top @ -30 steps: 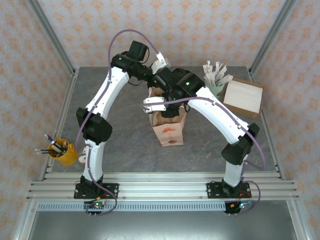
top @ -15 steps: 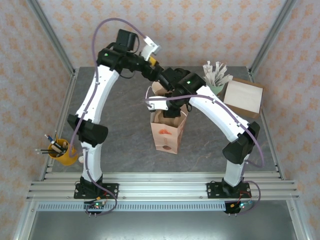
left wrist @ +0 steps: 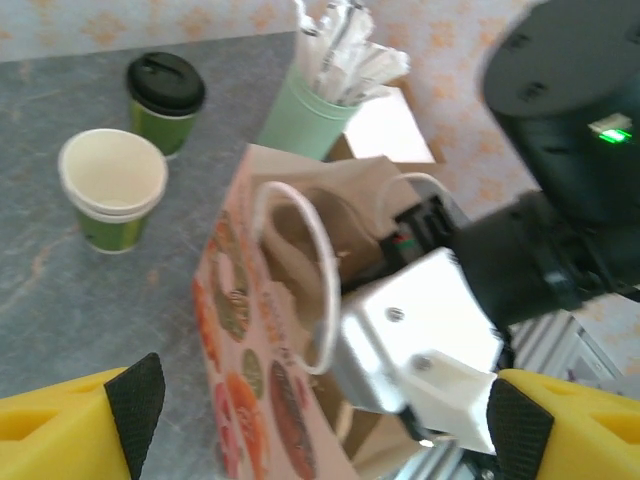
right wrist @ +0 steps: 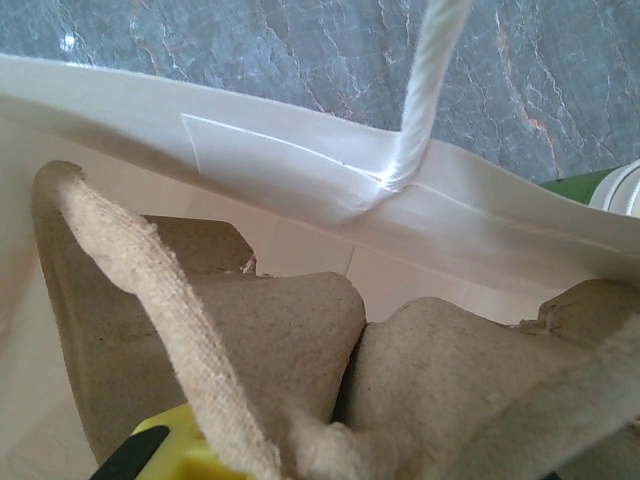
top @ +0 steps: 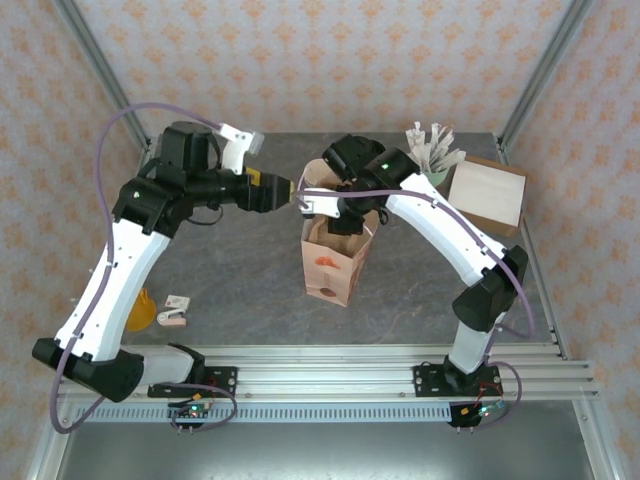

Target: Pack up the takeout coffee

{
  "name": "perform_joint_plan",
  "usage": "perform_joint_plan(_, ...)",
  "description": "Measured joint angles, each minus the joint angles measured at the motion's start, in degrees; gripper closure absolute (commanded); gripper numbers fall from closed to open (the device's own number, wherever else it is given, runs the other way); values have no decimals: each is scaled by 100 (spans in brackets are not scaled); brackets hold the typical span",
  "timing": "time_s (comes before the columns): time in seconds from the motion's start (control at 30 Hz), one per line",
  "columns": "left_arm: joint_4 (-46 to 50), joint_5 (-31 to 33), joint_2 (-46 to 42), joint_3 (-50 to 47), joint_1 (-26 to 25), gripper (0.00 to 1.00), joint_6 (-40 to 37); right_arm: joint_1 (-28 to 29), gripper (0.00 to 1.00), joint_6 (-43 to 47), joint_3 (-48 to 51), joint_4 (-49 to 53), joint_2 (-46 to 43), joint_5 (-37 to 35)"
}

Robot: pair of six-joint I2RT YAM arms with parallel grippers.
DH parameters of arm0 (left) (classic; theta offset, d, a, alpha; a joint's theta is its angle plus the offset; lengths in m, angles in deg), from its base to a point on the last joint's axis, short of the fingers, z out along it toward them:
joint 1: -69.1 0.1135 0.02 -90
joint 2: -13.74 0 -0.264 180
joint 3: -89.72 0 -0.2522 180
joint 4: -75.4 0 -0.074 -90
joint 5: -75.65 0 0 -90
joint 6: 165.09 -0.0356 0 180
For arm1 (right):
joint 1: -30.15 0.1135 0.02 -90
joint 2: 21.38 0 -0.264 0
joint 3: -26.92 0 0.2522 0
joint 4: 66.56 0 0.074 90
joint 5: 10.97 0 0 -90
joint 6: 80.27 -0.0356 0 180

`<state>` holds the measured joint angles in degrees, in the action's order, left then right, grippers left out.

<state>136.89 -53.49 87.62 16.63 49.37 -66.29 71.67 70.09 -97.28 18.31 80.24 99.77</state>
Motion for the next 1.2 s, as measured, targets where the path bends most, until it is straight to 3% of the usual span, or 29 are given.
perform_joint_plan(0.17,-452,258,420,13,-205,36,310,-37,100,-28,212,-96,-94,94)
perform_joint_plan(0.3,-828,560,833,-72,-199,41,533,-33,100,-37,452,-216,-264,164)
perform_joint_plan(0.4,-986,435,1058,-76,-203,52,636,-33,100,-37,555,-286,-345,170)
perform_joint_plan(0.47,-999,280,1156,-72,-203,60,634,-33,100,-39,605,-341,-367,179)
perform_joint_plan(0.63,-968,81,1224,-59,-203,97,542,-44,100,-116,619,-363,-365,199)
perform_joint_plan(0.67,-942,68,1224,-31,-203,100,503,-48,100,-151,619,-361,-361,216)
perform_joint_plan(1.2,-341,-92,1714,605,-203,100,483,-271,100,-1036,350,-153,483,483)
